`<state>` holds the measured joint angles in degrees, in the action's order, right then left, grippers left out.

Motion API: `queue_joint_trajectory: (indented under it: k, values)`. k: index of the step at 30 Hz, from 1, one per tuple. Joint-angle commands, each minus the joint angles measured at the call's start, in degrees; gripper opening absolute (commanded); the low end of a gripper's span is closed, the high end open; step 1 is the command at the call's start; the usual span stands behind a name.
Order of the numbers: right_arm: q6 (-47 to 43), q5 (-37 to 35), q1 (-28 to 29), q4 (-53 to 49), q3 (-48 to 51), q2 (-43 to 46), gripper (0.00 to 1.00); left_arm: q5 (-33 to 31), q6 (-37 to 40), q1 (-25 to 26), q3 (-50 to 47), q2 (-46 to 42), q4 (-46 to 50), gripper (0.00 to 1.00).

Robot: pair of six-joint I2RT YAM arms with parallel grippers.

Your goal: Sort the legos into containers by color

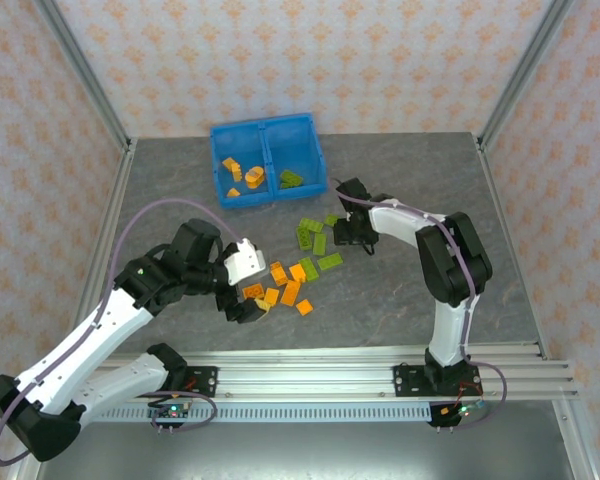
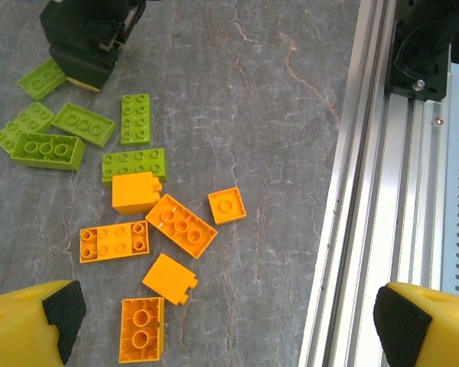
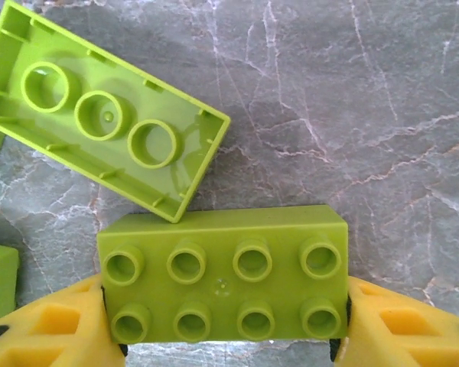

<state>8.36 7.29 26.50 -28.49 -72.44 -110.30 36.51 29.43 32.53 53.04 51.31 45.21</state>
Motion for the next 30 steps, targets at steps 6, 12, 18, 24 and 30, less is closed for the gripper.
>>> queue_joint_trajectory:
  k: [6,12,18,24,30]
  values:
    - [0.6,-5.7,6.3,-1.1,-3.1,15.2,0.44,-8.3,-1.7,-0.4,-2.6,-5.9,-5.8,1.00]
    - [7.3,-1.7,10.2,7.1,-9.9,14.4,0.43,-13.4,-3.9,-1.0,-3.0,-8.7,-7.8,1.00]
    - [9.7,-7.0,9.2,7.7,-26.0,-0.6,0.42,-16.3,-6.4,-1.1,-3.6,-10.3,-7.6,1.00]
    - [11.9,-5.1,7.3,1.2,-45.7,-18.1,0.42,-17.3,-6.1,-1.1,-3.6,-10.9,-7.1,1.00]
    - [16.4,-2.6,5.8,-0.3,-55.0,-26.6,0.44,-17.6,-6.1,-1.2,-4.0,-11.8,-7.4,1.00]
